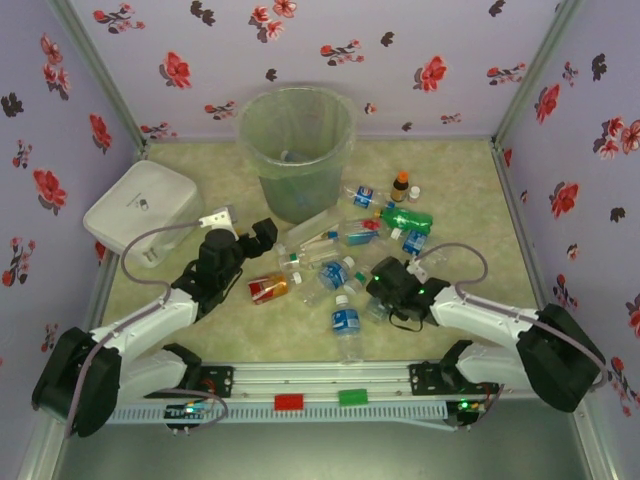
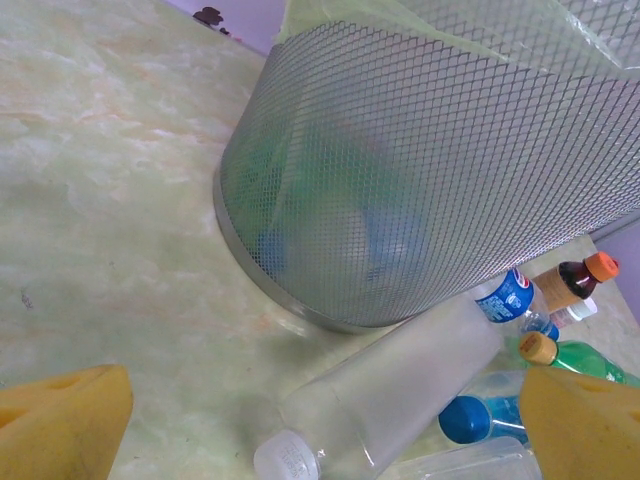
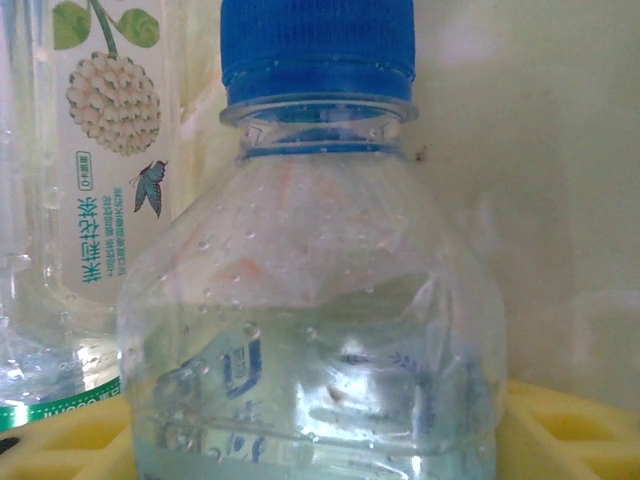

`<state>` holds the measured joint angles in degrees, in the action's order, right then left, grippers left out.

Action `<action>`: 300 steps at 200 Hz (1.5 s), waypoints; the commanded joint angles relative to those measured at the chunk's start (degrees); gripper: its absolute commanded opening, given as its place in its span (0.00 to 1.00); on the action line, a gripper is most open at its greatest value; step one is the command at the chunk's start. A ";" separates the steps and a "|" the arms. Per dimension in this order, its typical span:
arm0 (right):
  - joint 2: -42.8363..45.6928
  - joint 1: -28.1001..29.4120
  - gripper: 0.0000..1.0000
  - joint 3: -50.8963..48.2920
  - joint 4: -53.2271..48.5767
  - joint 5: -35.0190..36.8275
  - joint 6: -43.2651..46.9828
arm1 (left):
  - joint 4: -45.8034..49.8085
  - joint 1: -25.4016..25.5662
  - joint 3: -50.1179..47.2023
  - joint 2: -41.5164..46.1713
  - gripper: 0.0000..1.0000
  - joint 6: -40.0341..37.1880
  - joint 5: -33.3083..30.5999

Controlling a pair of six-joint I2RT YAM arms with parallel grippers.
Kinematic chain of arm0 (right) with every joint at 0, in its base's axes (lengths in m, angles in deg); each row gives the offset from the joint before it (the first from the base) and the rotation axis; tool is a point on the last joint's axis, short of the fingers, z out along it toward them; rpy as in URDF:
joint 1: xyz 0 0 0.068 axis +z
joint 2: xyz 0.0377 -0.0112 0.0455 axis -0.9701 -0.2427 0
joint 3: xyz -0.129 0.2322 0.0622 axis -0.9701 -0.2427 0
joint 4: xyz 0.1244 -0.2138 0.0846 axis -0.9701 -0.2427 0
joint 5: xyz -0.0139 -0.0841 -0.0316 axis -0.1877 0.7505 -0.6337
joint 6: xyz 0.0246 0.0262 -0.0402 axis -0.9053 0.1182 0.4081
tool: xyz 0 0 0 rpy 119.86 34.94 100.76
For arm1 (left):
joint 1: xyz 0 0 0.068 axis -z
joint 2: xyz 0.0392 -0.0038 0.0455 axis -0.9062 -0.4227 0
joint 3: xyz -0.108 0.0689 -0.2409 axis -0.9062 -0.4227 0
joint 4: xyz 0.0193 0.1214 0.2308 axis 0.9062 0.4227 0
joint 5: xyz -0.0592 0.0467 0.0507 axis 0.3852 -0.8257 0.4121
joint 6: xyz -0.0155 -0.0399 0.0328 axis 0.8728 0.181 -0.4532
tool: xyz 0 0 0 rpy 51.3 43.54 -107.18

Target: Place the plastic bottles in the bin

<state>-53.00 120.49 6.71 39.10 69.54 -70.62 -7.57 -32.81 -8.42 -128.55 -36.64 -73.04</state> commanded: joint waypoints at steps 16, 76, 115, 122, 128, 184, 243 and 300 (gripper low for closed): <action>1.05 0.38 0.63 -1.78 -0.45 3.54 -2.24 | -0.31 -0.36 1.67 -0.64 1.00 0.71 -0.12; 3.28 0.38 0.45 -0.69 0.02 3.97 1.88 | 0.40 -0.37 1.61 0.14 1.00 0.42 -0.31; 8.13 0.36 0.43 5.28 0.09 9.05 13.06 | 0.40 -0.46 1.19 0.18 1.00 0.39 -1.00; 8.69 0.37 0.42 6.65 1.21 10.25 15.75 | 0.39 -0.45 1.05 0.17 1.00 0.44 -1.07; 8.98 0.38 0.42 7.79 2.46 11.05 17.93 | 0.31 -0.46 0.90 0.23 1.00 0.50 -1.23; 1.43 0.26 0.43 22.77 19.16 14.13 40.70 | 1.54 -1.73 -0.14 1.66 1.00 1.31 -1.31; -14.32 -1.50 0.44 47.41 23.68 4.36 56.20 | 6.77 -3.09 -1.65 6.25 1.00 0.78 -0.97; -32.74 -3.37 0.45 73.79 11.01 -4.46 60.63 | 9.45 -4.14 -2.93 9.42 1.00 -0.29 -0.98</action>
<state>-79.51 118.06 71.80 56.85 70.28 -13.70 -0.16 -36.13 -10.65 -120.83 -36.25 -73.25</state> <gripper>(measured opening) 0.502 0.998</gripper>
